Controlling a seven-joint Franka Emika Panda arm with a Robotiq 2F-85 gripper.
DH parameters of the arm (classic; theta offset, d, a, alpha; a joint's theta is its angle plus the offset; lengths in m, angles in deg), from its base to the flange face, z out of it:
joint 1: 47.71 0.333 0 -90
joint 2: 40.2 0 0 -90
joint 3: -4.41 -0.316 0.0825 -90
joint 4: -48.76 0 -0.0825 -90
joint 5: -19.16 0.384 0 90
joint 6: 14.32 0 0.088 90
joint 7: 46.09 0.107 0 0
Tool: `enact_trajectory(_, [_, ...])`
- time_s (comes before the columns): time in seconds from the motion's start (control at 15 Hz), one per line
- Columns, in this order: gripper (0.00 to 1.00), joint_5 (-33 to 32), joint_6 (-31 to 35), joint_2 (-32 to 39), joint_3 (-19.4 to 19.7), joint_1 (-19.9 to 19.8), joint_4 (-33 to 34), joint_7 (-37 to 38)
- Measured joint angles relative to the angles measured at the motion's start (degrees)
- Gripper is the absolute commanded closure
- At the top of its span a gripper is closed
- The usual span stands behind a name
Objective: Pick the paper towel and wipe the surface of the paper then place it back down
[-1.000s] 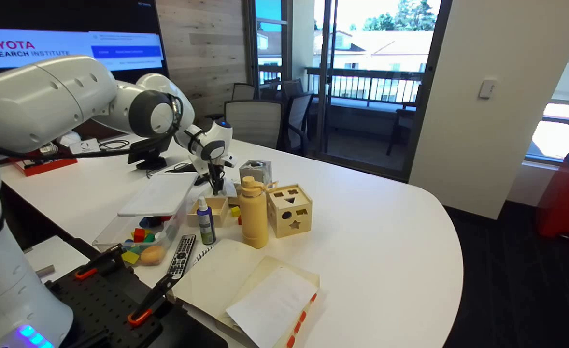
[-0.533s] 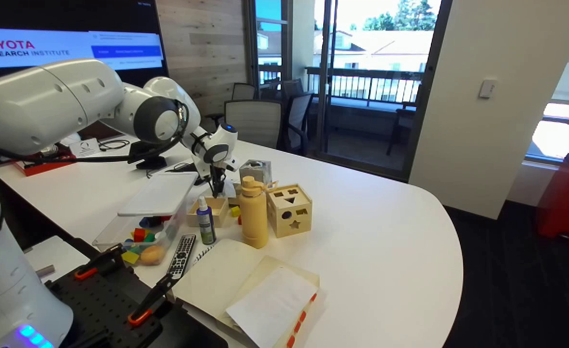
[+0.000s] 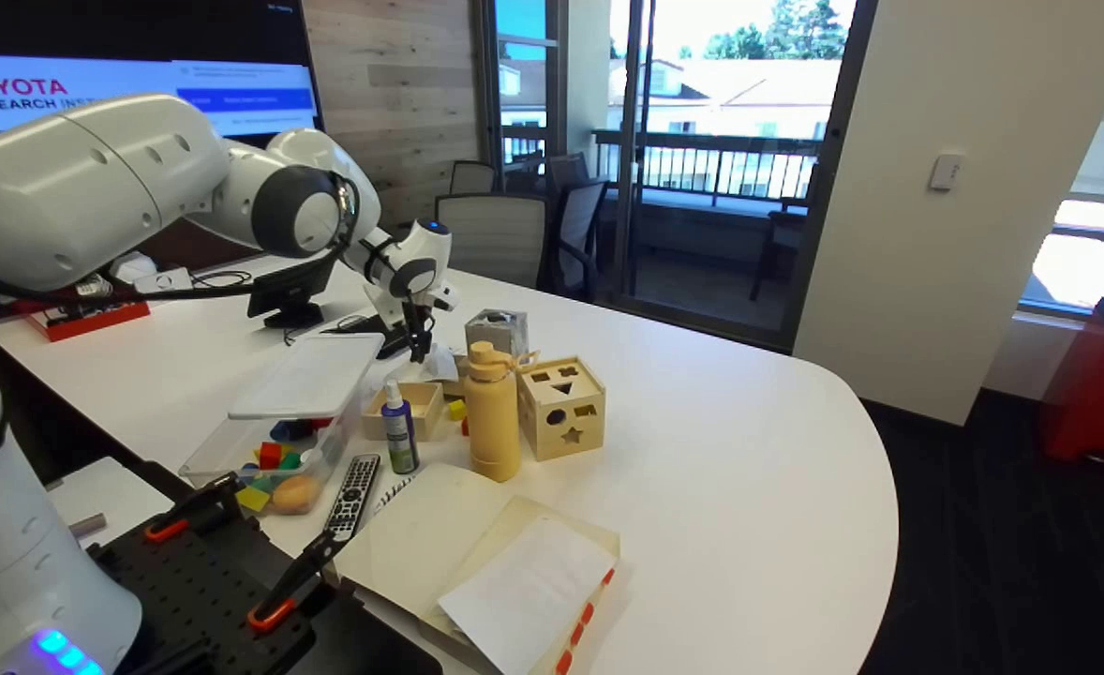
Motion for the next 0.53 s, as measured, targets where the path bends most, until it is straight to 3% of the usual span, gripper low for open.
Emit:
enact_trajectory(0.27, [0.0,-4.4,-0.5,-8.3,3.1,3.7,-4.7,5.2])
enact_trajectory(0.53, [0.0,-4.9,-6.4,-17.0,9.9,9.1,-8.1,9.5])
